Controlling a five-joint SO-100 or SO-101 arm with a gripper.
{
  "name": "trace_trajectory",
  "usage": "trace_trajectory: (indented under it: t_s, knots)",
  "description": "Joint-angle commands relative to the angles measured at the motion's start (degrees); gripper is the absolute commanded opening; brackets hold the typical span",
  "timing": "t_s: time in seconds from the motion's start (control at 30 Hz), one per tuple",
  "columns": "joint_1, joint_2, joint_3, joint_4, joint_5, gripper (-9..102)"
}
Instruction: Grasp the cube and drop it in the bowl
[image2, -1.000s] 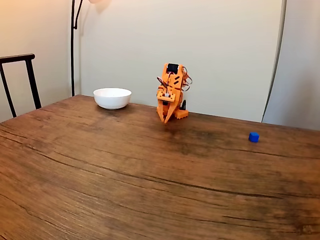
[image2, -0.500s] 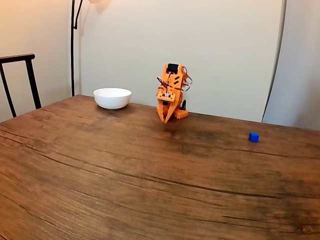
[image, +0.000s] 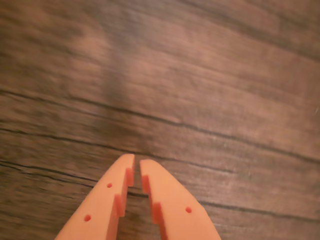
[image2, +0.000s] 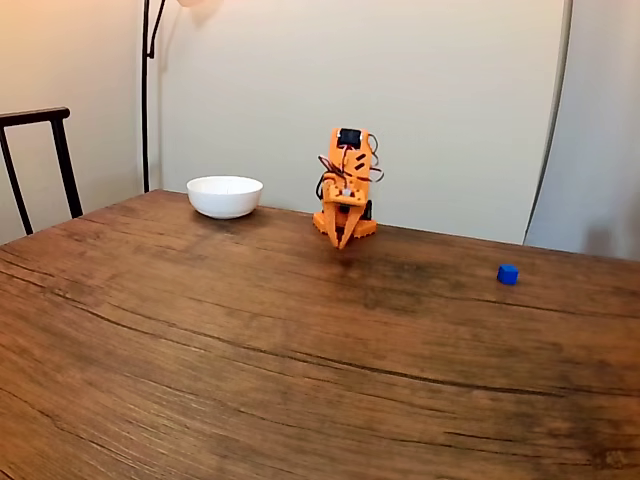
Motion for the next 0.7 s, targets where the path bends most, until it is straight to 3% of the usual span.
trace_trajectory:
  t_s: [0.0, 0.4, 0.67]
  knots:
    - [-4.3, 0.4, -5.1, -1.7, 0.0, 0]
    - [-20.7, 0.4, -18.7, -1.6, -0.7, 0]
    - [-36.2, 0.0, -20.5, -2.4, -12.5, 0]
